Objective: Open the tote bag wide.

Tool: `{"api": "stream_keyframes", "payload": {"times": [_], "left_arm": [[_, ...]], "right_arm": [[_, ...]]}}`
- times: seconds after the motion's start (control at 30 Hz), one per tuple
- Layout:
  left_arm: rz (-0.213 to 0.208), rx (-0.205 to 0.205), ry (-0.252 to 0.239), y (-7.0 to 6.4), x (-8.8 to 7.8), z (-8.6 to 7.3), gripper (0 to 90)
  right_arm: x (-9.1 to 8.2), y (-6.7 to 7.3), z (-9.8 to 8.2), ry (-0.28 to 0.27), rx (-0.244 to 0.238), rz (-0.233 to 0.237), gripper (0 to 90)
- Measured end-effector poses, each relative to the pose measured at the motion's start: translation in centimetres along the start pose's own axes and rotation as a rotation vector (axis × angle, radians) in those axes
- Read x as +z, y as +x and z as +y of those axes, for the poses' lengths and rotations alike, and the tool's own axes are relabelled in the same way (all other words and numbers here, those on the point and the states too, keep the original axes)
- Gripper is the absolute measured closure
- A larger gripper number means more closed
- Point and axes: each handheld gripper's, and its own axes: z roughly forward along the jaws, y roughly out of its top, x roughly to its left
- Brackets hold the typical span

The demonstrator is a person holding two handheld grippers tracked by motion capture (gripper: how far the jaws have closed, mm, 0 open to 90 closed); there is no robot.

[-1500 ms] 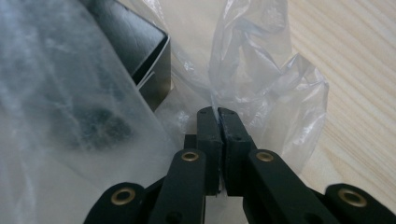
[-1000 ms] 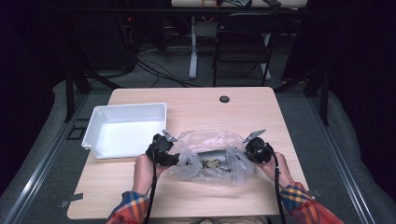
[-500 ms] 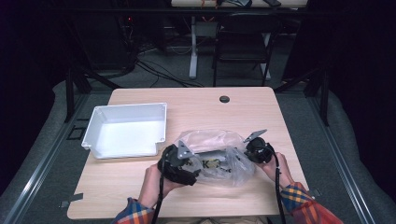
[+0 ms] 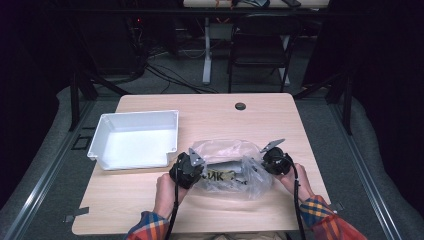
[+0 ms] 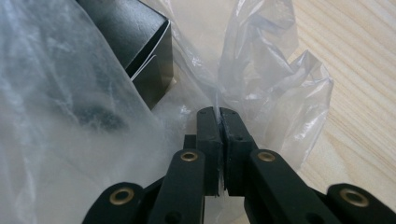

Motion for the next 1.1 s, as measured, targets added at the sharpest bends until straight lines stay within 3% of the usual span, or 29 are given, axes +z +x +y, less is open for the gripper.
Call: {"api": "stream_keyframes", "payload": {"times": [0.1, 0.23, 0.6, 0.77, 0.87, 0.97, 1.1], "left_arm": [[0.043, -0.029, 0.044, 1.0, 0.6, -0.5, 87.3], [0.059, -0.069, 0.114, 2.4, 1.5, -1.3, 88.4], [0.064, -0.059, 0.267, 3.5, 2.7, -3.1, 89.3], [0.084, -0.044, 0.305, 3.9, 2.6, -3.7, 89.6], [0.094, -0.031, 0.324, 4.0, 2.6, -3.7, 89.6], [0.115, -0.008, 0.335, 3.7, 2.5, -3.6, 89.6], [0.099, -0.021, 0.333, 3.9, 2.4, -3.7, 89.3]], "right_arm": [[0.0, 0.0, -0.1, -0.003, 0.007, -0.006, 87.5], [0.0, -0.2, -0.1, 0.007, -0.001, 0.003, 87.4], [0.0, -0.3, -0.3, 0.038, -0.002, -0.013, 87.4], [-0.1, -0.5, -0.5, 0.055, -0.004, -0.038, 87.4], [-0.1, -0.6, -0.6, 0.035, 0.019, -0.042, 87.3], [-0.2, -0.7, -0.5, 0.054, 0.0, -0.063, 87.0], [-0.1, -0.7, -0.5, 0.056, -0.004, -0.083, 83.4]]}}
